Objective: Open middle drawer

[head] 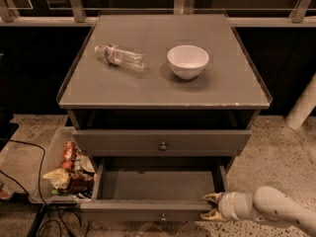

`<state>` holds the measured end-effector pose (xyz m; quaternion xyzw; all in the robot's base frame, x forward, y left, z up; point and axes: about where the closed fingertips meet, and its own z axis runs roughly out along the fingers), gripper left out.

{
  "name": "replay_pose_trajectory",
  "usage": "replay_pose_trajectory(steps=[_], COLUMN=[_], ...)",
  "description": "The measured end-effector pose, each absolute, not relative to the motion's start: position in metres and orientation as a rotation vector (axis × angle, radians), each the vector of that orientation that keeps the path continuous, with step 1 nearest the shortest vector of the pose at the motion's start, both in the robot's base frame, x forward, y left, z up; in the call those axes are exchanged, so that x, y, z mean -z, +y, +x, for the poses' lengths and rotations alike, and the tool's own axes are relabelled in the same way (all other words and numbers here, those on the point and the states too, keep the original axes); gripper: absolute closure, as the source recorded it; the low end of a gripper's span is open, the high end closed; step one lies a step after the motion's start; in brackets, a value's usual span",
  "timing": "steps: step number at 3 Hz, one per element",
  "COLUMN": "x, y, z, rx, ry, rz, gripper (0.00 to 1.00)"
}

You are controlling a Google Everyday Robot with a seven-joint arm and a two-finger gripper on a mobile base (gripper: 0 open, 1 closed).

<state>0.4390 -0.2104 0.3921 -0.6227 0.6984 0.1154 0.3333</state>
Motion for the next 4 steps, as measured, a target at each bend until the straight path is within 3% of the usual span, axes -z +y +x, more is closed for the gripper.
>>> replay_pose_trajectory(steps=[3, 4], x=[-0.382, -0.385], y=[-0.208, -0.208], z=[0.437, 0.437], rx=[-0.358, -0.360], ry=[1.822, 1.822], rz=[-1.635, -1.636], gripper=[0.09, 0.10])
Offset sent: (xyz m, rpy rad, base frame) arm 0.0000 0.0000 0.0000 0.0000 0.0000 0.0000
